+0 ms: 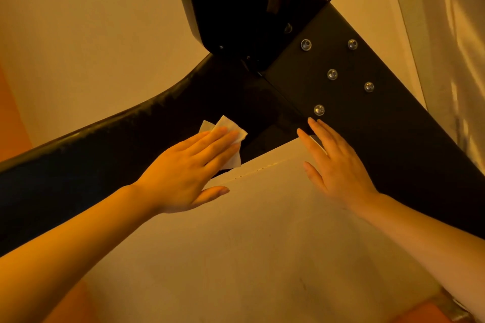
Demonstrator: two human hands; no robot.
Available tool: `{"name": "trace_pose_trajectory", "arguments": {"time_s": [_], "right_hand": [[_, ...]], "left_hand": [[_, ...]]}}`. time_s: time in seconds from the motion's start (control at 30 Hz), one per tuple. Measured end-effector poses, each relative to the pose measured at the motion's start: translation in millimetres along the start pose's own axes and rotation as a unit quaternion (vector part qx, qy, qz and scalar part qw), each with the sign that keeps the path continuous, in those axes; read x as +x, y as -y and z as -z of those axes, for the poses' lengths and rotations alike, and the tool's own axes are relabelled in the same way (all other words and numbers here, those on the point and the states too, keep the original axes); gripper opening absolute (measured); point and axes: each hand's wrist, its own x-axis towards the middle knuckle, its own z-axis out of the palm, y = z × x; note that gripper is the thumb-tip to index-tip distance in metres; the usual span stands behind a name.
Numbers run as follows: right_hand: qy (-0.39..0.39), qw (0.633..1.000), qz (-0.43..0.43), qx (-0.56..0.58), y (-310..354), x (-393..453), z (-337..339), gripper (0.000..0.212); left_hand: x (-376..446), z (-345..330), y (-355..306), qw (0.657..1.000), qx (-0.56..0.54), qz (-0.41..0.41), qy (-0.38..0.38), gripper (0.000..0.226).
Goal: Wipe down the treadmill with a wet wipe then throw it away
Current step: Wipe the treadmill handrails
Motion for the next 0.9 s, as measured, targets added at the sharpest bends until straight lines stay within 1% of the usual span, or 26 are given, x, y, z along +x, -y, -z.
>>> {"name": "trace_pose_trajectory", "arguments": {"time_s": [0.1, 0.17, 0.27, 0.33, 0.37, 0.43, 0.5, 0.63, 0.73, 0.9], "right_hand": [[0.0, 1.0, -0.016, 0.002, -6.1, -4.3, 2.3, 0.057], [0.002, 1.0, -0.024, 0.013, -8.5, -5.9, 3.3, 0.056], [0.006, 0.999, -0.029, 0.015, -10.3, -6.2, 3.9, 0.056], [0.007, 1.0, -0.026, 0.013, -10.8, -6.4, 4.3, 0.056], [0.006, 1.0, -0.025, 0.012, -11.0, -6.6, 4.3, 0.055], [0.005, 1.0, -0.026, 0.011, -10.8, -6.8, 4.4, 0.055], [0.005, 1.0, -0.028, 0.013, -10.6, -6.6, 4.2, 0.055], [0.006, 0.999, -0.03, 0.011, -10.5, -7.4, 4.4, 0.056], [0.003, 1.0, -0.026, 0.016, -11.2, -7.3, 3.8, 0.056], [0.003, 0.999, -0.029, 0.025, -10.4, -8.3, 3.3, 0.056]], "left_hand": [[14.1, 0.7, -2.4, 1.0, -0.019, 0.004, 0.017, 0.075], [28.5, 2.5, -5.7, 1.0, -0.02, 0.006, 0.009, 0.076], [58.4, 8.9, -15.1, 1.0, 0.009, 0.013, -0.008, 0.078], [77.7, 11.5, -21.6, 0.999, 0.033, 0.023, 0.015, 0.078], [86.2, 12.7, -23.9, 0.999, 0.024, 0.029, 0.016, 0.079], [98.1, 10.8, -27.6, 0.999, 0.014, 0.028, -0.026, 0.079], [102.3, 7.1, -29.4, 0.998, 0.016, 0.033, -0.044, 0.079], [96.2, 3.3, -32.6, 0.998, 0.016, 0.046, -0.028, 0.082], [73.0, -1.6, -28.8, 0.998, 0.038, 0.05, -0.016, 0.081], [16.7, -12.6, -28.8, 0.998, 0.011, 0.04, -0.037, 0.077]]}}
